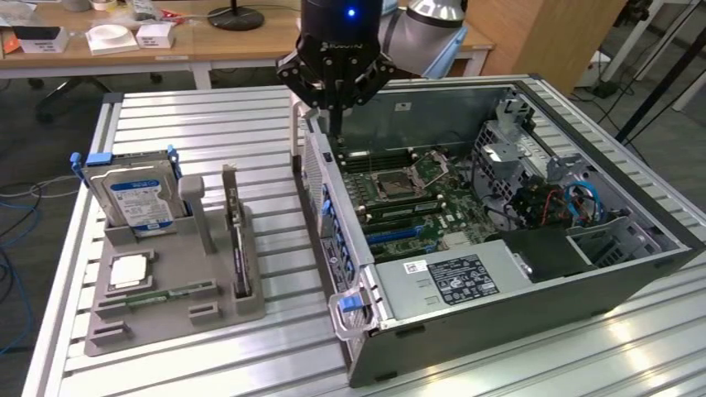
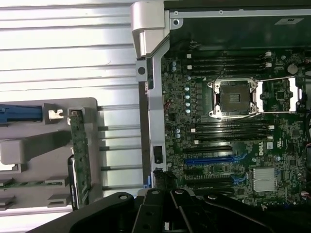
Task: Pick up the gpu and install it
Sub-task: 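Reach for the gpu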
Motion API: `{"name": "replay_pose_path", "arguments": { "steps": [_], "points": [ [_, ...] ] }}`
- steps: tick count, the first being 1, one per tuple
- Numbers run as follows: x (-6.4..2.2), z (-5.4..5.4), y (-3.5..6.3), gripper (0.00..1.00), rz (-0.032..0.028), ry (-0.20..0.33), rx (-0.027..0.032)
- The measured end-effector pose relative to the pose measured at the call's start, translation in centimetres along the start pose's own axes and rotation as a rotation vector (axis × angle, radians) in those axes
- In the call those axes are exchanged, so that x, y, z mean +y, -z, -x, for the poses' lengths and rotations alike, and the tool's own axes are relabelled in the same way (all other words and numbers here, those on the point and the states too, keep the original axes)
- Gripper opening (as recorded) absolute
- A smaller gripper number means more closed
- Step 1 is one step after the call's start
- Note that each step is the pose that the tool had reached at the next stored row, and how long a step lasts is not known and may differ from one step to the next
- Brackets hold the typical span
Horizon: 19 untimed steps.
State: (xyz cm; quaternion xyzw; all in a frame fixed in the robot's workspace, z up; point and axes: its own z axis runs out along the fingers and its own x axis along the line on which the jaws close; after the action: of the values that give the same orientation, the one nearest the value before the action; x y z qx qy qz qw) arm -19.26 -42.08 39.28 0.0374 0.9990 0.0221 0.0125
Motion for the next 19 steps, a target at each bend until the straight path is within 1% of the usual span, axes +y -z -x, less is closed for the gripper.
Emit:
{"name": "replay_pose_path", "arguments": {
  "steps": [19],
  "points": [
    [-0.79,-1.2,0.06,0.11,0.0,0.0,0.0]
  ]
}}
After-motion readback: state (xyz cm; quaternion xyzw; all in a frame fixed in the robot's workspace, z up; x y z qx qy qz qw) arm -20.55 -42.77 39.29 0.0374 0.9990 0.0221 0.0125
